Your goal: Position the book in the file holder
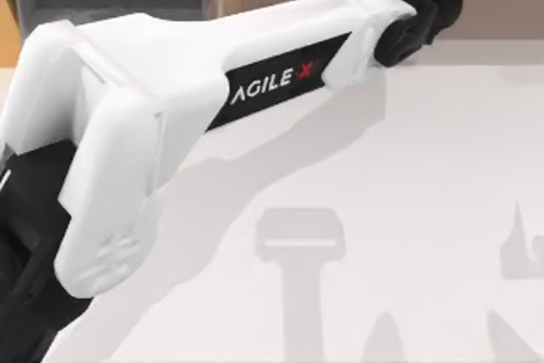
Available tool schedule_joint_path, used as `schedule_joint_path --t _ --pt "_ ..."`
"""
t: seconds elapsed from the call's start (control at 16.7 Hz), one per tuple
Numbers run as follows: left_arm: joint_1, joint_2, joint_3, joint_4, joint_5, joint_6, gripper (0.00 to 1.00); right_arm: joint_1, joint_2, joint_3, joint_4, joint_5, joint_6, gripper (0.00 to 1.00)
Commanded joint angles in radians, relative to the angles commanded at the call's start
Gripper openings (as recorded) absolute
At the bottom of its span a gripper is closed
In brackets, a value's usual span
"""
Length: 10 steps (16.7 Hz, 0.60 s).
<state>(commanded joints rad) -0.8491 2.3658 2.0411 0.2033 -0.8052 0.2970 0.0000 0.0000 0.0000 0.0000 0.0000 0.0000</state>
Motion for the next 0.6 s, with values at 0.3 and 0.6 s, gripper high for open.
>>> schedule_joint_path --t 0.3,0.6 --pt "-0.033 -0.259 -0.312 -0.125 -0.032 0.223 0.0 0.0 0.0 0.0 0.0 0.0 0.0 1.0" --pt "-0.041 -0.534 -0.704 -0.195 -0.039 0.401 0.0 0.0 0.0 0.0 0.0 0.0 0.0 1.0"
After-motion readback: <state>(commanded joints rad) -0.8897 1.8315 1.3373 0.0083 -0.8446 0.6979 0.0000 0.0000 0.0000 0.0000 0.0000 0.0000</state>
